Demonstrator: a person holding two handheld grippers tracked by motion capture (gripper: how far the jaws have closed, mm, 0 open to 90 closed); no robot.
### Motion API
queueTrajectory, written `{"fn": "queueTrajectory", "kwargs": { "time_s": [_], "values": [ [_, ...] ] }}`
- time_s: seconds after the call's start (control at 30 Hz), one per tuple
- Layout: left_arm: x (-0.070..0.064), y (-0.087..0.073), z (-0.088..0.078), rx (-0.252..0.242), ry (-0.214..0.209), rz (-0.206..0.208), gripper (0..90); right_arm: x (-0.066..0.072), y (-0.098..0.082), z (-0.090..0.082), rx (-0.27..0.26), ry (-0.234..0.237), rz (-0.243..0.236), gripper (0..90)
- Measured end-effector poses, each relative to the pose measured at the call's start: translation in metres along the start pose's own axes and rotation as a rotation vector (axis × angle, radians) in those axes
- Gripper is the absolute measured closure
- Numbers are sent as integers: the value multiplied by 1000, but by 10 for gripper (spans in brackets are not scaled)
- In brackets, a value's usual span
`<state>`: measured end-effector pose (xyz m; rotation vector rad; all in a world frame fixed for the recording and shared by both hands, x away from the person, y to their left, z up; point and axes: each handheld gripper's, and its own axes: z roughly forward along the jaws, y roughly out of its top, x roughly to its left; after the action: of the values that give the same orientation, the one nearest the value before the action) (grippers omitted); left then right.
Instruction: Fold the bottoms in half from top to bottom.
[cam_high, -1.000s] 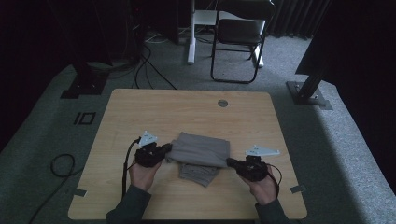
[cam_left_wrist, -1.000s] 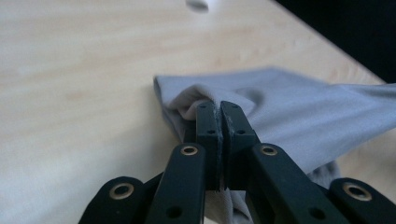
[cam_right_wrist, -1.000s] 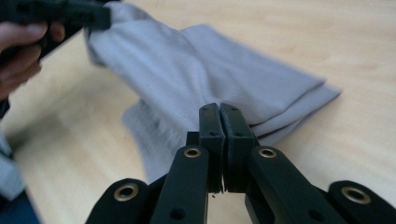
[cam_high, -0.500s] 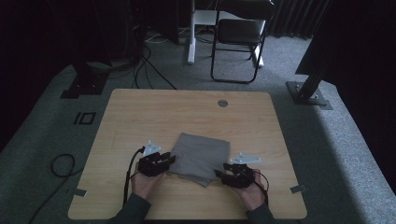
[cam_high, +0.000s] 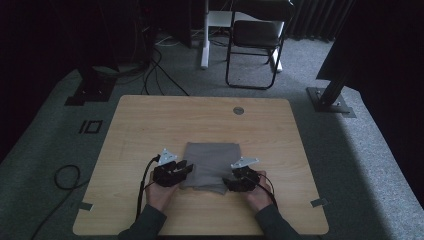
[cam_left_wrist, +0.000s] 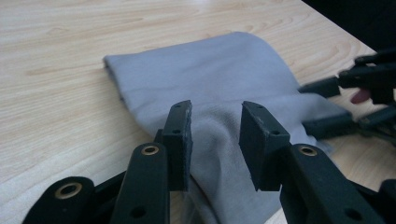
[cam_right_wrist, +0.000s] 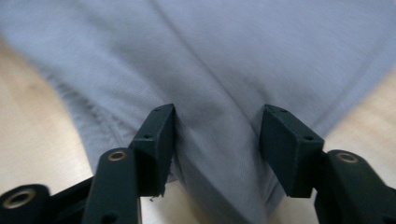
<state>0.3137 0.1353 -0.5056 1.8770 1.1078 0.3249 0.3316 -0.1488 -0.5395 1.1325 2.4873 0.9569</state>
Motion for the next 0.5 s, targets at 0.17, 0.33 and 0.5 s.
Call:
{"fn": "queueTrajectory", "kwargs": {
  "time_s": [0.17, 0.33, 0.5],
  "values": [
    [4, 2, 5, -2, 18, -9, 646, -13, 15, 14, -6, -6, 11, 417],
    [10, 5, 7, -13, 40, -20, 646, -16, 33, 29, -10, -12, 6, 400],
    [7, 6, 3, -30, 32, -12, 641, -11, 38, 17, -58, 13, 9, 372]
  ]
}}
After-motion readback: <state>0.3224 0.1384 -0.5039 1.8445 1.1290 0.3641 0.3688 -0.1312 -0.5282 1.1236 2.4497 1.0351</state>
